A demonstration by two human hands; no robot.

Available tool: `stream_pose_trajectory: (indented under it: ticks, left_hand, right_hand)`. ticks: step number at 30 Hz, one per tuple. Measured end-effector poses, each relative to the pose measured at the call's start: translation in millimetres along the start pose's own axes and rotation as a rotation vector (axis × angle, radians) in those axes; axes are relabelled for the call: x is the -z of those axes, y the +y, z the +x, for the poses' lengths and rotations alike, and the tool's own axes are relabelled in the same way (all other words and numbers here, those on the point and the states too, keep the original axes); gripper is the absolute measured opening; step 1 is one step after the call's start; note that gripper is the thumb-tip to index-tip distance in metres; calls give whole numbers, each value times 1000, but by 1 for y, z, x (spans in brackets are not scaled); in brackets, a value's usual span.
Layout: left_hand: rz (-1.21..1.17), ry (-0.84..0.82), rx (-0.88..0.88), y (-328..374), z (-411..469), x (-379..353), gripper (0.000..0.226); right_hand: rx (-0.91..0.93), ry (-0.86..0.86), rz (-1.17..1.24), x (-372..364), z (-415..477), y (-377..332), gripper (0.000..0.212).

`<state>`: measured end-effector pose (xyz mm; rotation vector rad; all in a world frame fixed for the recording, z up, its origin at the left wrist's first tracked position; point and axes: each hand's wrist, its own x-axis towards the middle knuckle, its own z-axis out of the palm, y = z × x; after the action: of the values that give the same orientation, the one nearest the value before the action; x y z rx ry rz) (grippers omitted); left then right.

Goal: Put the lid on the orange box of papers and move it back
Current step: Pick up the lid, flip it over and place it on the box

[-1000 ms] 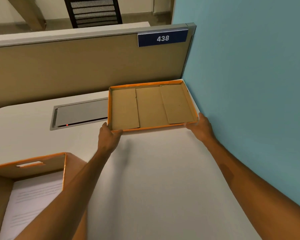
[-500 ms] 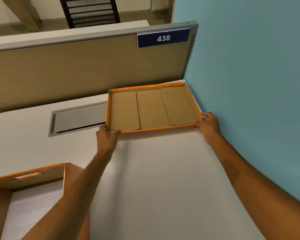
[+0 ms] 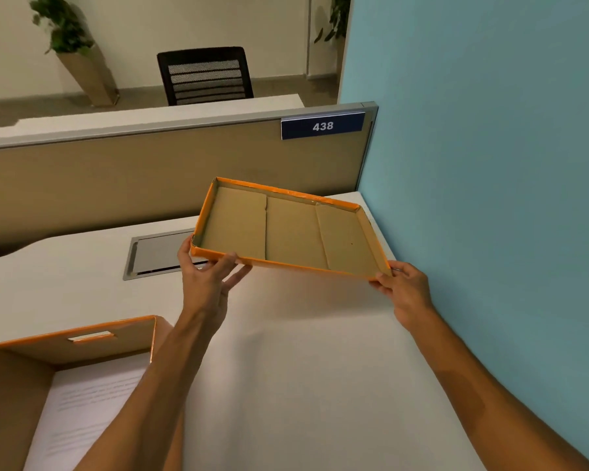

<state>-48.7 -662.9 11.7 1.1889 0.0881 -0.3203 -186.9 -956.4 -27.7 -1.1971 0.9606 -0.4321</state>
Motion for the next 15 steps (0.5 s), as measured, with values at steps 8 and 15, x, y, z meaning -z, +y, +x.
stream_pose_trajectory:
  ticks: [8,15]
  left_hand:
    - [8,13,-132,56,-55,-20,81]
    - [96,17,-294,96,-129,-37,79]
  right_hand:
    - [200,130,-402,8,-64,-7,49]
    - [983,-96,-836,-2,-150,4,64]
